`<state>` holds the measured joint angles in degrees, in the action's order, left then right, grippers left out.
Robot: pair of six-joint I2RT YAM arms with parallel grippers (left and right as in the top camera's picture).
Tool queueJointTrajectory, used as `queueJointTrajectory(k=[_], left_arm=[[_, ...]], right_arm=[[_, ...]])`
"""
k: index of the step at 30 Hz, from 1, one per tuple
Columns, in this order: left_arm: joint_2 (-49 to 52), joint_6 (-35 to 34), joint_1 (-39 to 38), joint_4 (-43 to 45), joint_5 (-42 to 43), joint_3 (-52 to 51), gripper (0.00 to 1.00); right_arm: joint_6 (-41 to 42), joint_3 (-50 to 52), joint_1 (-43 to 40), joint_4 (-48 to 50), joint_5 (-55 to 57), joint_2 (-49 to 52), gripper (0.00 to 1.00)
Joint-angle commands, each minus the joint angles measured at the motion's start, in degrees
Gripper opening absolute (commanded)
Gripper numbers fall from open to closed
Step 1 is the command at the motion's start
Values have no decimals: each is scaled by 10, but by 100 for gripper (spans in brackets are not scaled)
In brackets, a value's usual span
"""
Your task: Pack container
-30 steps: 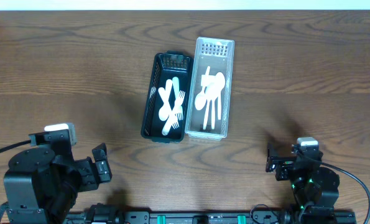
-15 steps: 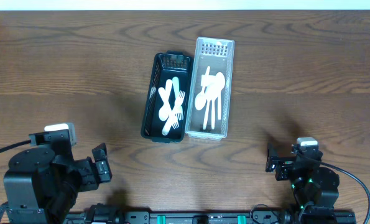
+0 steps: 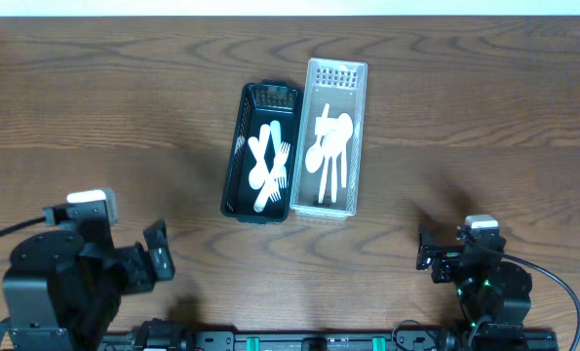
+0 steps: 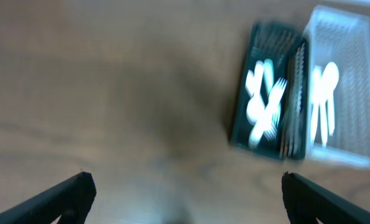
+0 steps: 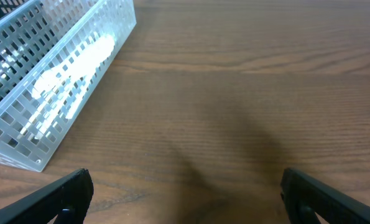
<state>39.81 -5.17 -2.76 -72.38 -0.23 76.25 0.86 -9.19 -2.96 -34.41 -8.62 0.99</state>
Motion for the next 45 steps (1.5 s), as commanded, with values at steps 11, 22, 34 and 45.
queueJointTrajectory(k=[11,22,34,45], left_arm=[[-150,13,2,490,-5,-354,98],[-260,13,2,668,-5,-619,98],[-356,15,2,675,-5,-702,98],[-397,15,2,666,-5,-733,98]], right_arm=[[8,3,4,2,-4,-5,99],[8,3,4,2,-4,-5,99],[8,3,4,2,-4,-5,99],[8,3,4,2,-4,-5,99]])
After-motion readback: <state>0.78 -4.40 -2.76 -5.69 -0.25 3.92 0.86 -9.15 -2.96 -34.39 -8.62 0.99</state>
